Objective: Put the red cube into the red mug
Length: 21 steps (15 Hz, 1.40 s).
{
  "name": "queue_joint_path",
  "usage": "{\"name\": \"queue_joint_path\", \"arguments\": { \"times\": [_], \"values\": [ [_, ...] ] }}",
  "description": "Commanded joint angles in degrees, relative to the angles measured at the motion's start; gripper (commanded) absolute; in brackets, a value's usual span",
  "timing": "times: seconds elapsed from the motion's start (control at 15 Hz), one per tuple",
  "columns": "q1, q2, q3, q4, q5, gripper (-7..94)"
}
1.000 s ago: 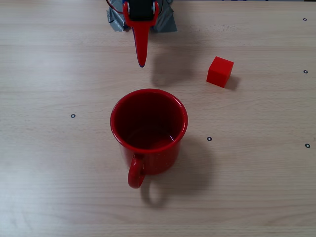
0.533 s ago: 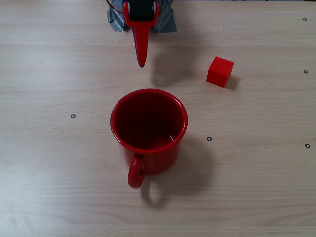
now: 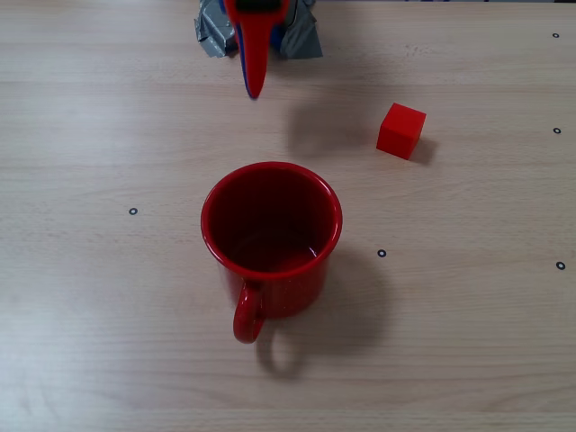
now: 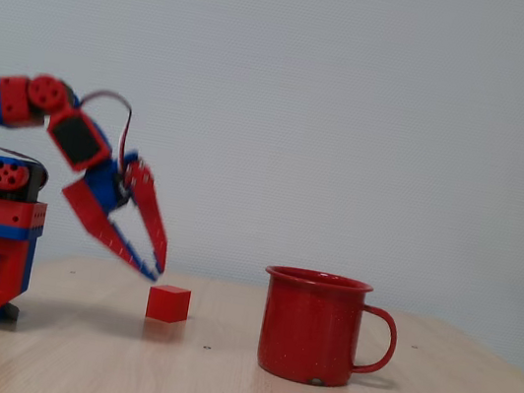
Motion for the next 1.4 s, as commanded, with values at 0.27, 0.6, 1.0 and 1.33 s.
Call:
{"name": "queue_joint_path", "arguments": {
  "times": [0.27, 0.6, 1.0, 1.33],
  "values": [
    [0.3, -13.2, -27.9, 11.4, -3.9, 0],
    [-4.3, -34.2, -54.3, 23.3, -10.3, 0],
    [-15.6, -51.4, -69.0, 35.8, -12.7, 0],
    [-27.3, -55.3, -67.3, 31.3, -11.0, 0]
  ]
}}
